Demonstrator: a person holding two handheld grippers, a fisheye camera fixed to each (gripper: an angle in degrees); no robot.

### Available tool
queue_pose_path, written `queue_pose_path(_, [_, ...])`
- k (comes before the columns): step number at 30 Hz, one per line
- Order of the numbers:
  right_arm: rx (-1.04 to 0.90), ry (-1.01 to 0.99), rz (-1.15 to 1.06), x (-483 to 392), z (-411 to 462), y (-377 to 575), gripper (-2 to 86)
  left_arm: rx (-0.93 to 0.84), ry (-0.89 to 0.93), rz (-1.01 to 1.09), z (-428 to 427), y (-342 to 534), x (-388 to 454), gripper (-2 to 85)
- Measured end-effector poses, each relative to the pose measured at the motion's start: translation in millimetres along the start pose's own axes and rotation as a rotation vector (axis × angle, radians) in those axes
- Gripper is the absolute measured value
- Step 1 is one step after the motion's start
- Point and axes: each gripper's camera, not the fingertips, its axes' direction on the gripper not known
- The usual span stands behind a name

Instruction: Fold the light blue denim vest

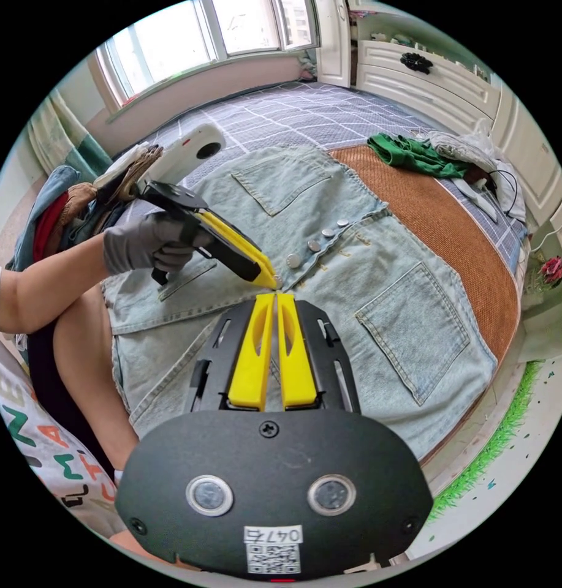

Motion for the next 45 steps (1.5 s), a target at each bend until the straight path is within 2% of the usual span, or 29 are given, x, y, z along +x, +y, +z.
queue_pose_path(8, [0.020,0.011,0.030,-30,-4,14,-1.0,0.001,-0.026,0.037,10,9,15,-0.8])
queue_pose_path(14, [0.018,0.034,0.002,-70,4,12,-0.1,0.076,0.025,-0.019,-10,24,3,-1.0])
queue_pose_path(19, [-0.027,0.055,-0.023,-101,30,-3,0.7,0.096,0.002,-0.001,-16,27,14,-1.0])
queue_pose_path(24, [-0.182,0.031,-0.042,-131,78,-20,3.8,0.106,-0.021,-0.020,-22,28,18,-1.0])
queue_pose_path(30, [-0.199,0.222,-0.116,-198,108,-1,3.8,0.099,0.002,-0.022,-12,26,21,-1.0])
queue_pose_path(34, [-0.153,0.244,-0.068,-208,115,24,1.1,0.099,0.008,-0.022,-4,25,23,-1.0])
queue_pose_path(37, [-0.067,0.143,0.060,-191,114,58,0.2,0.112,0.031,-0.029,-2,27,21,-1.0])
queue_pose_path(42, [0.284,-0.246,0.346,-135,112,151,0.0,0.119,0.092,-0.013,12,25,19,-1.0])
queue_pose_path(45, [0.388,-0.391,0.415,-120,140,190,0.0,0.113,0.164,-0.005,30,24,15,-1.0])
